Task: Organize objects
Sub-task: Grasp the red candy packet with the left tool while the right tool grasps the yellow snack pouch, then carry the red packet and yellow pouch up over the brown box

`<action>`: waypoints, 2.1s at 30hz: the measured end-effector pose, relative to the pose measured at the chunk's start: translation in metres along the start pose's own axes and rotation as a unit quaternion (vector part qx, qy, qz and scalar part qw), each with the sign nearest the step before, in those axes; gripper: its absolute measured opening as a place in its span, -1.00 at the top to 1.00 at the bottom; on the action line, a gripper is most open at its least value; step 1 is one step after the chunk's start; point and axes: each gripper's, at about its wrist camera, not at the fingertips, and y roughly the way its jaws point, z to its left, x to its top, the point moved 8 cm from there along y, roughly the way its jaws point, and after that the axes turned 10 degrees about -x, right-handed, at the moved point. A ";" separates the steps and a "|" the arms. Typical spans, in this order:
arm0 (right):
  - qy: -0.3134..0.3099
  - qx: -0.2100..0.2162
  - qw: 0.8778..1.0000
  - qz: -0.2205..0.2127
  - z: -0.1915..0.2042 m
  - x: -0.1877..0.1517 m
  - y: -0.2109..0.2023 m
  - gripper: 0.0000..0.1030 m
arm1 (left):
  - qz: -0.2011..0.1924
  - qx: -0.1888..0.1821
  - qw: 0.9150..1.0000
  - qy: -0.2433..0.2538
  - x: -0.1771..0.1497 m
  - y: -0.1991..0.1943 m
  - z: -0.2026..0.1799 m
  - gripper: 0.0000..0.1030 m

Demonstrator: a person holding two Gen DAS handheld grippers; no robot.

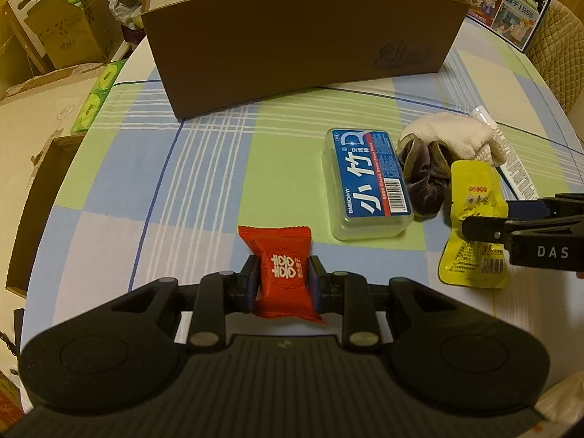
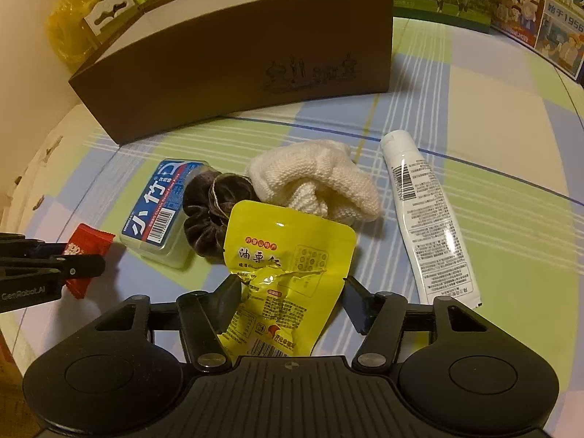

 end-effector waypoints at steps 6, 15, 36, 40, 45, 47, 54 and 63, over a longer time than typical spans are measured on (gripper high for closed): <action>-0.001 0.004 1.000 -0.003 -0.002 0.001 -0.004 0.01 | -0.001 0.000 1.000 0.003 0.001 0.000 -0.002 0.55; -0.033 0.001 0.999 -0.018 0.002 0.001 -0.017 0.05 | -0.002 0.000 1.000 0.003 0.001 0.000 -0.003 0.55; -0.043 0.024 0.998 -0.047 0.000 0.023 -0.051 0.06 | -0.038 0.001 0.999 0.001 0.022 -0.018 -0.010 0.55; -0.044 0.030 0.997 -0.054 0.002 0.030 -0.057 0.06 | -0.049 0.000 0.999 0.002 0.031 -0.023 -0.011 0.55; -0.045 0.034 0.996 -0.064 0.003 0.042 -0.063 0.06 | -0.062 -0.002 0.998 0.004 0.041 -0.029 -0.013 0.55; -0.046 0.036 0.996 -0.068 0.004 0.046 -0.065 0.06 | -0.067 -0.003 0.998 0.006 0.045 -0.030 -0.014 0.55; -0.052 0.044 0.994 -0.088 0.008 0.066 -0.076 0.06 | -0.091 -0.007 0.996 0.013 0.066 -0.039 -0.016 0.55; -0.057 0.057 0.989 -0.122 0.010 0.108 -0.087 0.06 | -0.129 -0.004 0.991 0.023 0.106 -0.055 -0.014 0.55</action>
